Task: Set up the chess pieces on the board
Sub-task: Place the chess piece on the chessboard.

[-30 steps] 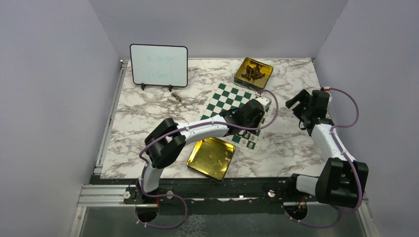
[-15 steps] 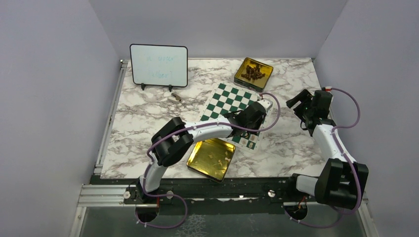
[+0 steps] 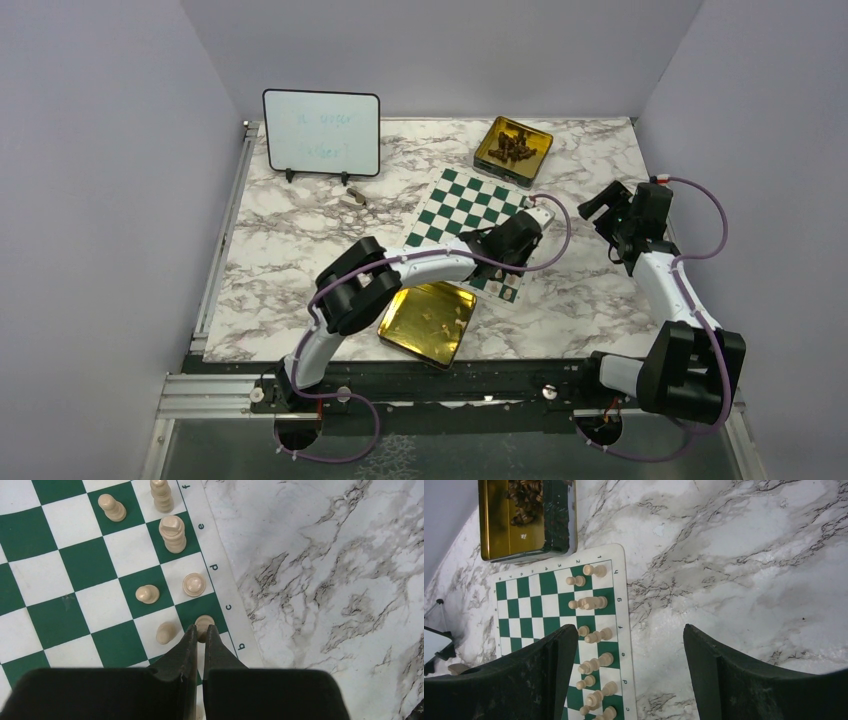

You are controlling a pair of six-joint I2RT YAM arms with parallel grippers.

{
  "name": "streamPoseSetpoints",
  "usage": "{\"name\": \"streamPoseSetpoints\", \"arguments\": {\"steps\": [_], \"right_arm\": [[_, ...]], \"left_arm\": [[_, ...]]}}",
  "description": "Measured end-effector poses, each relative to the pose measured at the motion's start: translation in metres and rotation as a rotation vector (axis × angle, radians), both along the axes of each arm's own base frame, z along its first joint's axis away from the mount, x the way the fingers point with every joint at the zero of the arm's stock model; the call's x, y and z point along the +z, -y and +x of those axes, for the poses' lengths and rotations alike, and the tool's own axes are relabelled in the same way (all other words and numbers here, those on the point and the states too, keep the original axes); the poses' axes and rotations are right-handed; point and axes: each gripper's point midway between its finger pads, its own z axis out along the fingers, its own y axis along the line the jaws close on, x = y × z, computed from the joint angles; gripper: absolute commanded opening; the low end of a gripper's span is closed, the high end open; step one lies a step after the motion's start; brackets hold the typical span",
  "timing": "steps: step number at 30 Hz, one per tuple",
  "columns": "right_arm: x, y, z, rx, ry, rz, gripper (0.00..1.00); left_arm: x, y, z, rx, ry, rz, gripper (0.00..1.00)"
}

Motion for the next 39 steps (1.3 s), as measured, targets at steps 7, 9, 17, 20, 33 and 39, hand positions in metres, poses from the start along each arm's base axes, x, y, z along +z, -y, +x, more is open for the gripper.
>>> {"name": "streamPoseSetpoints", "arguments": {"steps": [7,9,17,20,33,39], "right_arm": [[0.000,0.000,0.000,0.002,0.001,0.001,0.82],[0.000,-0.001,0.000,0.003,0.001,0.001,0.82],[0.000,-0.001,0.000,0.005,0.001,-0.001,0.82],[0.000,-0.001,0.000,0.007,0.001,-0.003,0.82],[-0.027,-0.008,-0.011,0.020,-0.018,0.032,0.78],[-0.031,-0.016,-0.012,0.057,-0.009,0.056,0.77]], "left_arm": [[0.002,0.003,0.000,-0.007,0.018,0.006,0.05],[0.001,0.003,0.000,-0.006,0.018,0.009,0.06],[-0.004,0.005,0.002,-0.002,0.020,0.016,0.14],[-0.004,0.005,0.002,-0.003,0.020,0.019,0.24],[0.000,0.009,0.004,-0.006,0.019,0.030,0.47],[0.004,0.011,0.004,-0.002,0.018,0.019,0.55]]}}
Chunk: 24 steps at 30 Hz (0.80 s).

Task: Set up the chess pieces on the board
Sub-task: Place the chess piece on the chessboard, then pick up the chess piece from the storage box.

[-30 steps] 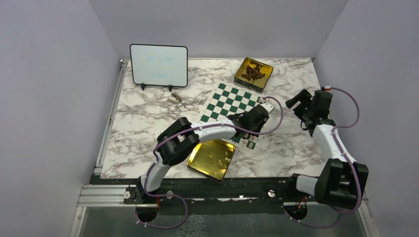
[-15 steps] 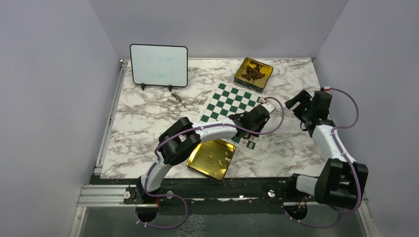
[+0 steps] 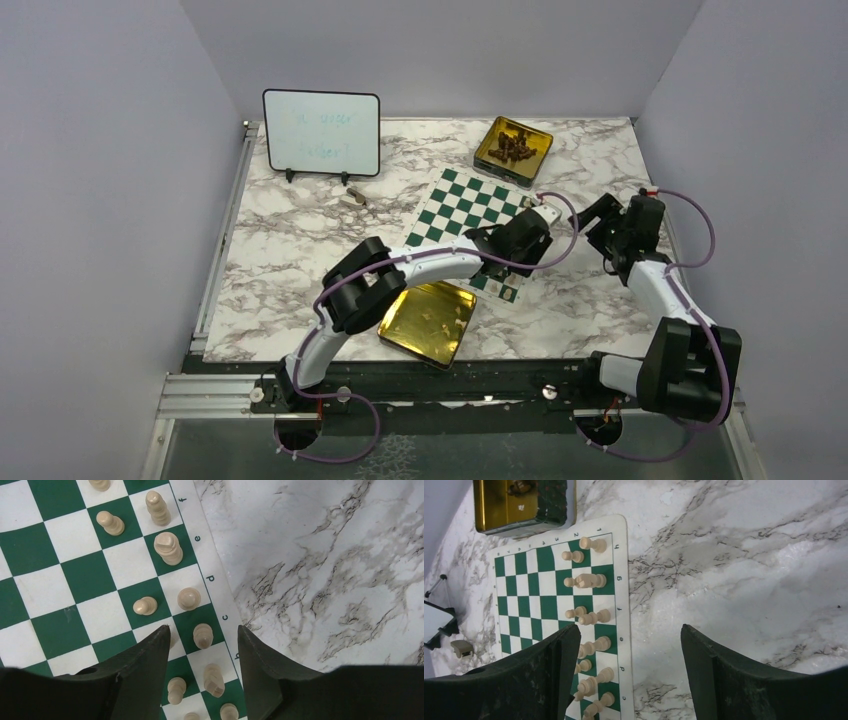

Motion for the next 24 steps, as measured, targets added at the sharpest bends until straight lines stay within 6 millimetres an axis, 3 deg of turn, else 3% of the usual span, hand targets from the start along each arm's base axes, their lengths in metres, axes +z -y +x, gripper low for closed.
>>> {"name": "streamPoseSetpoints", "arguments": {"steps": [5,12,17,24], "right_arm": [[0.011,-0.007,0.006,0.049,0.018,0.012,0.74],[0.025,-0.023,0.000,0.138,0.049,0.043,0.72],[0.046,-0.035,-0.006,0.211,0.114,0.046,0.67],[0.051,-0.060,-0.015,0.330,0.087,0.070,0.63]], "left_arm": [[0.010,-0.004,-0.002,0.005,-0.019,-0.011,0.58],[0.064,-0.028,0.006,0.032,-0.029,-0.126,0.61],[0.090,-0.074,0.028,0.097,-0.066,-0.208,0.62],[0.092,-0.166,0.054,0.240,-0.150,-0.294,0.63]]}}
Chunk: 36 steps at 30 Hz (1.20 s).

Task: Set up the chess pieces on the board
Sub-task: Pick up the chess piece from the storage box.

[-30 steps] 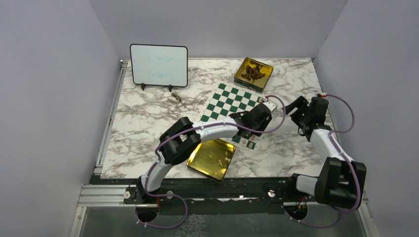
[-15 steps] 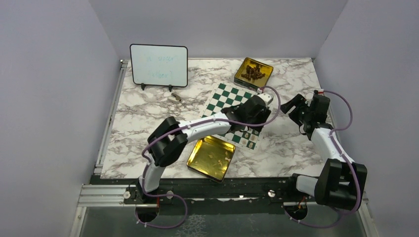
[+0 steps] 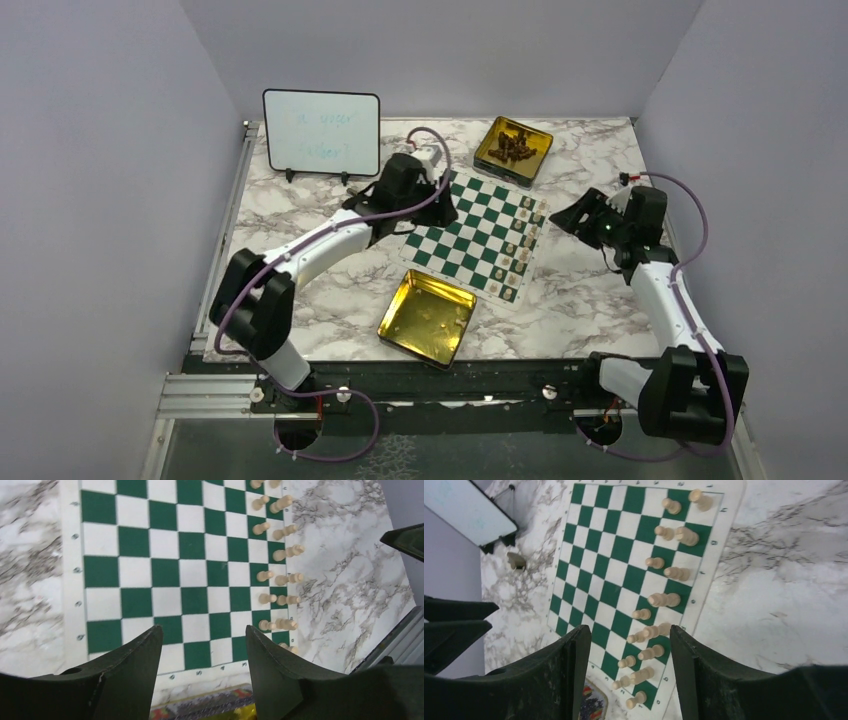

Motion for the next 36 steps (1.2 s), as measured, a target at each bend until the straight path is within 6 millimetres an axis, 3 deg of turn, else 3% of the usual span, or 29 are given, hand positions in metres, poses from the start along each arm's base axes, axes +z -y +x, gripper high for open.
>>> {"name": "streamPoseSetpoints", "arguments": {"steps": [3,8,12,16,19,23,28,36], "right_arm": [[0.011,-0.026,-0.003,0.092,0.005,-0.020,0.60],[0.028,-0.095,-0.020,0.305,0.024,-0.063,0.57],[0.030,-0.149,-0.045,0.465,0.015,-0.116,0.54],[0.024,-0.189,-0.068,0.577,-0.011,-0.202,0.53],[0.019,-0.217,-0.084,0.654,-0.026,-0.287,0.52],[0.008,-0.255,-0.101,0.768,-0.037,-0.395,0.49],[-0.021,-0.276,-0.116,0.894,-0.087,-0.563,0.45],[-0.052,-0.266,-0.135,1.042,-0.180,-0.751,0.44]], "left_arm": [[0.000,-0.037,-0.002,0.039,-0.038,-0.038,0.63],[0.000,-0.079,-0.026,0.051,-0.078,-0.078,0.63],[-0.009,-0.107,-0.045,0.073,-0.116,-0.093,0.64],[-0.027,-0.139,-0.063,0.130,-0.181,-0.121,0.64],[-0.035,-0.154,-0.072,0.164,-0.213,-0.144,0.65],[-0.041,-0.159,-0.081,0.164,-0.230,-0.157,0.65],[-0.051,-0.161,-0.087,0.183,-0.261,-0.159,0.71],[-0.048,-0.174,-0.080,0.270,-0.224,-0.131,0.72]]}}
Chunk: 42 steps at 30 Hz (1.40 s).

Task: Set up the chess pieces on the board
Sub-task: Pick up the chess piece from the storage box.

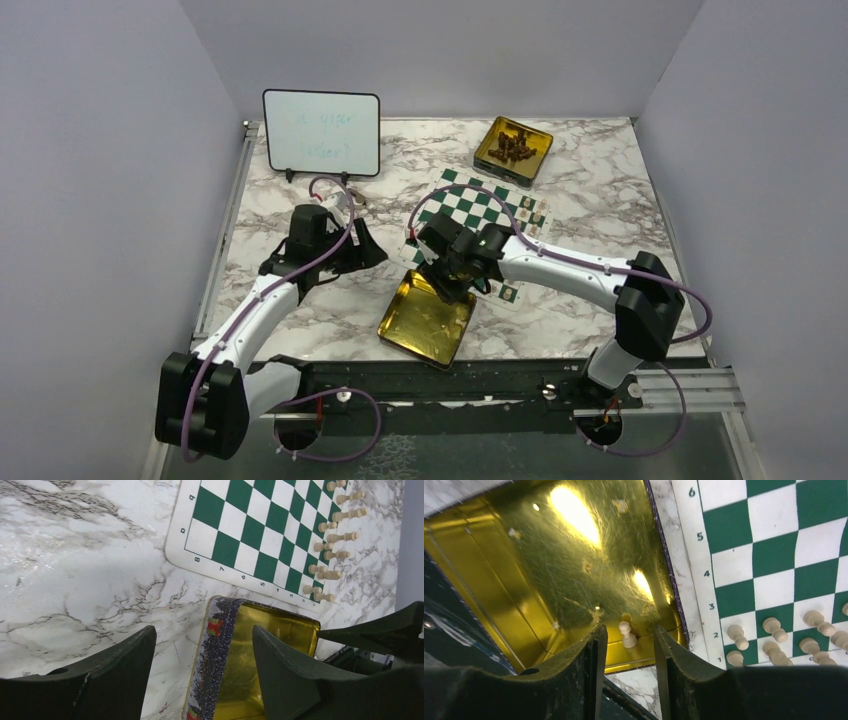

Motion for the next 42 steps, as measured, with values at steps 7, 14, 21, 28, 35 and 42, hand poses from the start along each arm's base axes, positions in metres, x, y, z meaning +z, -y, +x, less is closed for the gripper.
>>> {"name": "streamPoseSetpoints", "arguments": {"steps": [7,14,21,28,35,42], "right_arm": [[-0.023,0.012,-0.019,0.073,-0.059,-0.124,0.44],[-0.036,0.011,-0.034,0.125,-0.085,-0.178,0.43],[-0.055,0.015,-0.045,0.151,-0.127,-0.251,0.40],[-0.058,0.014,-0.045,0.155,-0.135,-0.267,0.39],[-0.064,0.015,-0.046,0.155,-0.144,-0.283,0.38],[-0.072,0.018,-0.045,0.154,-0.152,-0.310,0.38]], "left_arm": [[-0.007,-0.015,0.003,0.074,-0.019,0.049,0.72],[-0.013,-0.030,0.009,0.158,-0.032,0.093,0.74],[-0.016,-0.037,0.011,0.193,-0.033,0.122,0.74],[-0.016,-0.037,0.011,0.190,-0.030,0.125,0.74],[-0.016,-0.038,0.011,0.185,-0.025,0.131,0.74],[-0.016,-0.038,0.011,0.181,-0.022,0.134,0.74]]}}
